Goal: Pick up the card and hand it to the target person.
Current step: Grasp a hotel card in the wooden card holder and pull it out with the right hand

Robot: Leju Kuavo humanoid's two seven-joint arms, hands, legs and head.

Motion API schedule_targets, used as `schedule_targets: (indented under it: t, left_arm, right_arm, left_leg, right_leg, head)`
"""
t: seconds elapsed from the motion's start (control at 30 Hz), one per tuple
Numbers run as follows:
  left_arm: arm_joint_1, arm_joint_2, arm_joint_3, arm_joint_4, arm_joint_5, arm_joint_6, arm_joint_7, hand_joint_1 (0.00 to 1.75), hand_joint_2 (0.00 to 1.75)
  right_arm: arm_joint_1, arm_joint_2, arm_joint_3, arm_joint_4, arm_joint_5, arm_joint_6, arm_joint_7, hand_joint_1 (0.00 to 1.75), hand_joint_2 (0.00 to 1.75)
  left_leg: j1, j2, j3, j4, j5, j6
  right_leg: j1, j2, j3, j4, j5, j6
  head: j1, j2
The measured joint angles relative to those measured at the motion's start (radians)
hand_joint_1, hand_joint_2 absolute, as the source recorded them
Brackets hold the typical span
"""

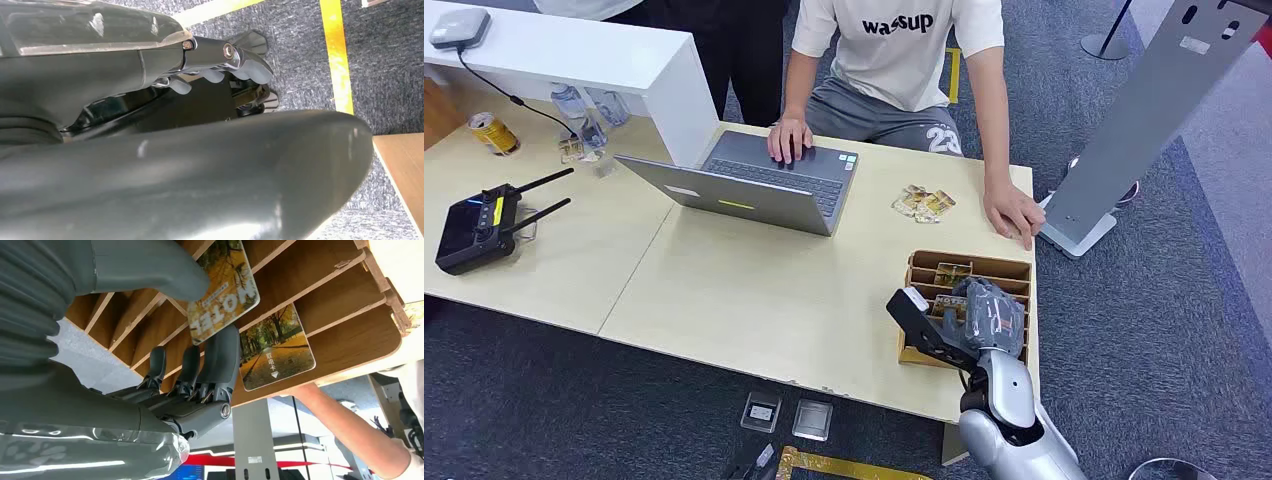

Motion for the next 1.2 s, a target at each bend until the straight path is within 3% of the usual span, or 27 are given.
schedule_targets:
  t: [0.83,1.13,1.2]
  left_arm:
    - [0.0,-0.002,0.0,0.0,0.0,-0.002,0.0,0.0,0.0]
    - [0.0,-0.002,0.0,0.0,0.001,-0.002,0.0,0.0,0.0]
    - [0.0,-0.002,0.0,0.0,0.001,-0.002,0.0,0.0,0.0]
  right_arm:
    - [0.0,-0.001,0.002,0.009,-0.021,0.002,-0.001,1.03,1.75]
    - [0.001,-0.001,0.006,0.024,-0.022,-0.009,-0.011,1.68,1.75]
    - [0.0,0.0,0.006,0.027,-0.022,-0.012,-0.014,1.74,1.75]
  left_leg:
    - [0.0,0.0,0.0,0.0,0.0,0.0]
    - [0.0,0.0,0.0,0.0,0.0,0.0]
    - [0.0,0.0,0.0,0.0,0.0,0.0]
  right_leg:
    - [0.0,0.0,0.0,0.0,0.0,0.0]
    - [0.0,0.0,0.0,0.0,0.0,0.0]
    - [0.0,0.0,0.0,0.0,0.0,0.0]
  head:
    - [0.0,0.0]
    - [0.0,0.0]
    - [0.0,0.0]
